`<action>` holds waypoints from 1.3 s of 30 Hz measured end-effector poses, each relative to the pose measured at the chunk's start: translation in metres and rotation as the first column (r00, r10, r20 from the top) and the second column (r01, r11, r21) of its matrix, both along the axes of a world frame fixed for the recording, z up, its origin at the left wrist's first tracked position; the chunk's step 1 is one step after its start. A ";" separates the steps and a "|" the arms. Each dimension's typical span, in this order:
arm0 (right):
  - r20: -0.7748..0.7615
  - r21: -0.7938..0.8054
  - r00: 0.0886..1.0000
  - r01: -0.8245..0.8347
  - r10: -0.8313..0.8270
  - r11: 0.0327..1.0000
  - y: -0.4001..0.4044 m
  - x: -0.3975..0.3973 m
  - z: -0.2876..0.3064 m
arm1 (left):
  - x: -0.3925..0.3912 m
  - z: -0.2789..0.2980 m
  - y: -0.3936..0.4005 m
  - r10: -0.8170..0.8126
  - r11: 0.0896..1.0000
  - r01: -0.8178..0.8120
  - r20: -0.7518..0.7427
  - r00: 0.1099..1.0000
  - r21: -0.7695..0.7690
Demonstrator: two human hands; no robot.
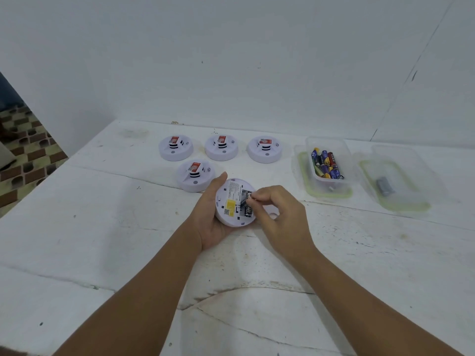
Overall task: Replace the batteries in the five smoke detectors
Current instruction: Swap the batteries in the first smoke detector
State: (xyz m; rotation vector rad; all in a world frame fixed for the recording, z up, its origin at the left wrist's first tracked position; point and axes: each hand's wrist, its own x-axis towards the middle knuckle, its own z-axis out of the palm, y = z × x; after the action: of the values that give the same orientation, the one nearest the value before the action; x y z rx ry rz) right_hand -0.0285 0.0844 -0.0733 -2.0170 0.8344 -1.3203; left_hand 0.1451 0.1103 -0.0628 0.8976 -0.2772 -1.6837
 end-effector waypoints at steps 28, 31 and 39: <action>-0.037 0.723 0.997 -0.017 0.063 0.690 -0.019 0.004 0.022 | 0.003 -0.001 -0.002 -0.014 0.999 0.011 0.072 0.997 0.034; -0.021 0.786 0.992 -0.060 0.123 0.616 -0.027 0.007 0.032 | 0.003 0.001 -0.002 -0.010 1.000 0.009 0.054 0.999 0.024; -0.235 0.631 0.967 0.075 0.098 0.772 -0.026 0.003 0.035 | 0.002 0.001 -0.001 0.010 1.000 -0.009 -0.020 1.000 0.024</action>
State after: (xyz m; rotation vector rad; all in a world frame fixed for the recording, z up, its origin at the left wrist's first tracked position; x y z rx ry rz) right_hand -0.0258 0.0585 -0.0388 -1.6340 1.1942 -0.6249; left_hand 0.1471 0.1097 -0.0616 0.8978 -0.2397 -1.6895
